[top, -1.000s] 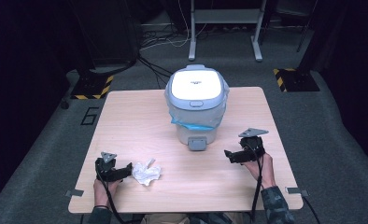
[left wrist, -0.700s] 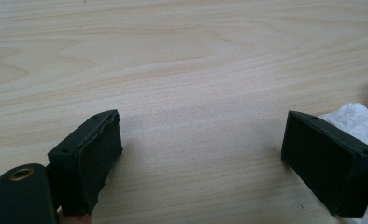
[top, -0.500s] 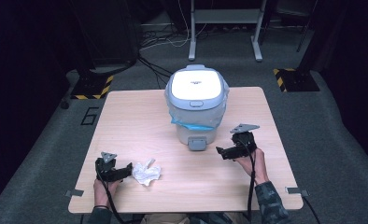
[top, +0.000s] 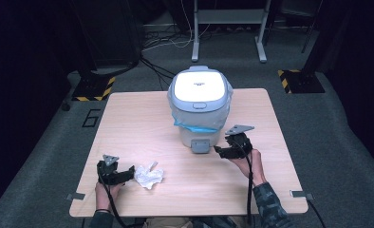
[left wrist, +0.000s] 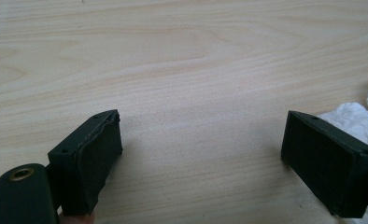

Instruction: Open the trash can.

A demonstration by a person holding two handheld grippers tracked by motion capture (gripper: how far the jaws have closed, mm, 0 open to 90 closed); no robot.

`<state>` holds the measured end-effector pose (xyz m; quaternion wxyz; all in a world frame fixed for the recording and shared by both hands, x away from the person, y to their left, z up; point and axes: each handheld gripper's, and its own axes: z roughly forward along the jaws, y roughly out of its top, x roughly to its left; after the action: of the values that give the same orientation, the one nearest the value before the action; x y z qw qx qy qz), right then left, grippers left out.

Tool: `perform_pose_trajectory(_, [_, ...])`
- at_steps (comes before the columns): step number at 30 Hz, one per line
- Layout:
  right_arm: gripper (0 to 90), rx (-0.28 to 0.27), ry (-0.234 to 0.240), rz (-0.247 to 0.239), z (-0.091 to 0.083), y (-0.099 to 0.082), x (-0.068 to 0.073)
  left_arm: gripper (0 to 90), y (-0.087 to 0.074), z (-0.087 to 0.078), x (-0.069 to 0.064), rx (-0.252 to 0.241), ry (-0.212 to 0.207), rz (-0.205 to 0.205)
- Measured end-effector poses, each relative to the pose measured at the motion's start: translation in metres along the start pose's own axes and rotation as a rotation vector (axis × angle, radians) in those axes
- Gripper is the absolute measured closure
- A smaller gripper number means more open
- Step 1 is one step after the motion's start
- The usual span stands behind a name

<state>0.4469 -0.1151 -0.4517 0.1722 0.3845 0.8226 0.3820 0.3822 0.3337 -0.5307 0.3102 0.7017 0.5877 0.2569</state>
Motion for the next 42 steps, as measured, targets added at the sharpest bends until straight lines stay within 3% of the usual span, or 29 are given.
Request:
perform_pose_trajectory(1, [51.5, 0.004, 0.004, -0.009, 0.001, 0.000, 0.002, 12.0, 0.000, 0.000, 0.000, 0.000, 0.000, 0.000])
perform_pose_trajectory(2, [65.1, -0.005, 0.002, -0.047, 0.004, 0.001, 0.006, 12.0, 0.000, 0.000, 0.000, 0.000, 0.000, 0.000])
perform_pose_trajectory(3, [65.1, -0.005, 0.002, -0.047, 0.004, 0.001, 0.006, 12.0, 0.000, 0.000, 0.000, 0.000, 0.000, 0.000])
perform_pose_trajectory(4, [69.3, -0.010, 0.000, -0.060, 0.005, 0.001, 0.008, 12.0, 0.000, 0.000, 0.000, 0.000, 0.000, 0.000])
perform_pose_trajectory(5, [80.4, -0.027, -0.019, -0.105, 0.008, 0.001, 0.014, 12.0, 0.000, 0.000, 0.000, 0.000, -0.001, 0.000])
perform_pose_trajectory(6, [80.4, -0.027, -0.019, -0.105, 0.008, 0.001, 0.014, 12.0, 0.000, 0.000, 0.000, 0.000, -0.001, 0.000])
perform_pose_trajectory(8, [90.0, -0.048, -0.014, -0.137, 0.014, 0.002, 0.019, 12.0, 0.000, 0.000, 0.000, 0.000, 0.000, 0.000])
perform_pose_trajectory(14, [90.0, -0.053, -0.005, -0.148, 0.029, 0.003, 0.031, 12.0, 0.000, 0.000, 0.000, 0.000, 0.000, 0.000])
perform_pose_trajectory(16, [90.0, -0.061, -0.011, -0.180, 0.036, 0.001, 0.034, 12.0, 0.000, 0.000, 0.000, 0.000, -0.001, 0.000])
perform_pose_trajectory(22, [90.0, -0.056, -0.071, -0.209, 0.061, -0.007, 0.044, 12.0, 0.000, 0.000, 0.000, 0.000, -0.001, 0.001])
perform_pose_trajectory(28, [90.0, -0.069, -0.087, -0.177, 0.066, -0.013, 0.045, 12.0, 0.000, 0.000, 0.000, 0.000, 0.000, 0.001])
perform_pose_trajectory(34, [90.0, -0.113, -0.103, -0.202, 0.071, -0.022, 0.047, 12.0, 0.000, 0.000, 0.000, 0.000, 0.000, 0.001])
perform_pose_trajectory(37, [90.0, -0.127, -0.143, -0.230, 0.075, -0.029, 0.053, 12.0, 0.000, 0.000, 0.000, 0.001, 0.000, 0.002])
perform_pose_trajectory(42, [90.0, -0.114, -0.155, -0.241, 0.079, -0.033, 0.055, 12.0, 0.000, 0.000, 0.000, 0.000, 0.000, 0.002])
